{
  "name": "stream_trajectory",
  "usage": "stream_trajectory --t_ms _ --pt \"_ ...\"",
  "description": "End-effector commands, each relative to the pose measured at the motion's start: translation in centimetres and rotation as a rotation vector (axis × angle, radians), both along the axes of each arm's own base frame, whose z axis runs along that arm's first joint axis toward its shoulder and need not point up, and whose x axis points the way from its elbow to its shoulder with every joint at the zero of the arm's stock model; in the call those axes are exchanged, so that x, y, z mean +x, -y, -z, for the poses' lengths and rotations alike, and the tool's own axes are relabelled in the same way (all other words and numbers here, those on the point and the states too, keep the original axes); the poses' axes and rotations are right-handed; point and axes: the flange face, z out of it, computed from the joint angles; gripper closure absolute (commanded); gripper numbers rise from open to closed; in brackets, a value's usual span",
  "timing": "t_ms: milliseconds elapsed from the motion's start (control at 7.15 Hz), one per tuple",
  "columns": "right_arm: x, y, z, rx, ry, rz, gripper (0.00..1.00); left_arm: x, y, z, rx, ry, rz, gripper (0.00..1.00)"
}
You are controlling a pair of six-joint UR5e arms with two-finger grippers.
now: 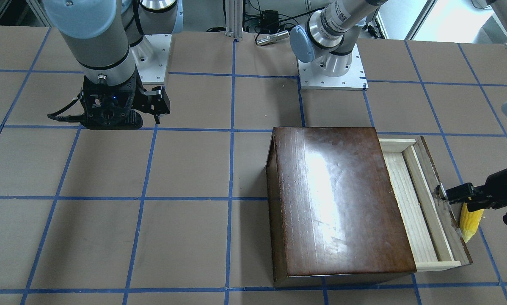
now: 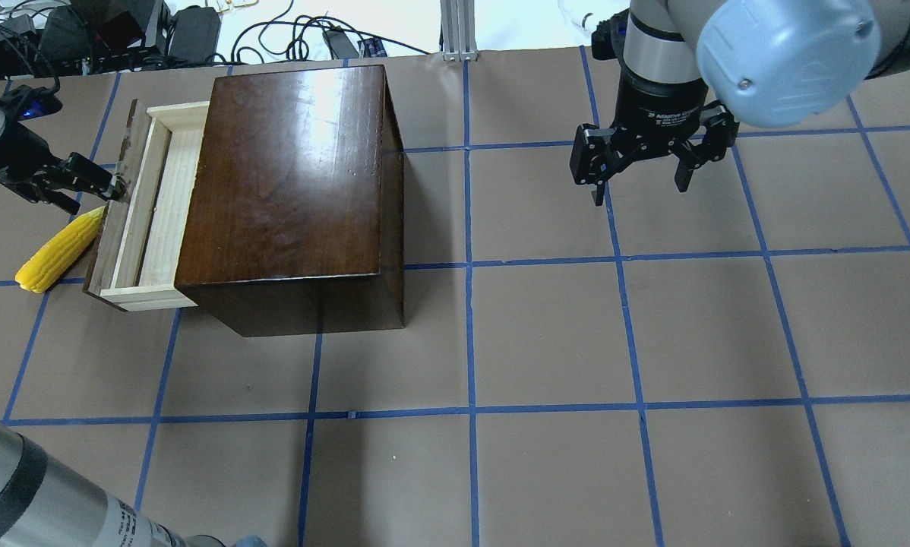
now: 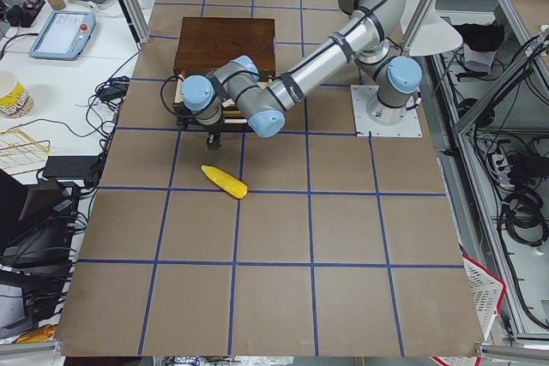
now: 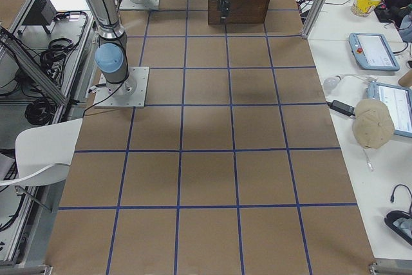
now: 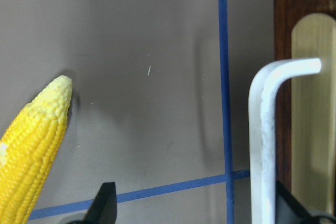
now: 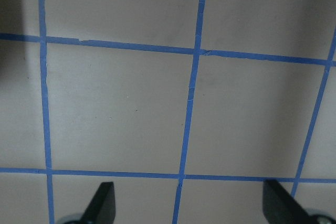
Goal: Open drawer and put corn inside
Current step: 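Release the handle and lower the left gripper onto the yellow corn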
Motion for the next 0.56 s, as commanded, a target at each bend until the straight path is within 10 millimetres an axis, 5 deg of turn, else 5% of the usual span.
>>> stream_trajectory --t_ms 0,280,419 --pt "0.0 0.0 0.0 0.0 0.0 0.0 0.0 0.2 0.3 -0.9 -0.011 0.008 0.004 0.0" --pt "0.0 0.0 0.0 0.0 0.0 0.0 0.0 0.1 -0.5 -3.1 -0.011 0.011 0.0 0.0" --pt "0.0 0.0 0.0 0.0 0.0 0.0 0.0 2.2 -1.3 -3.9 -0.011 0.029 -0.027 0.0"
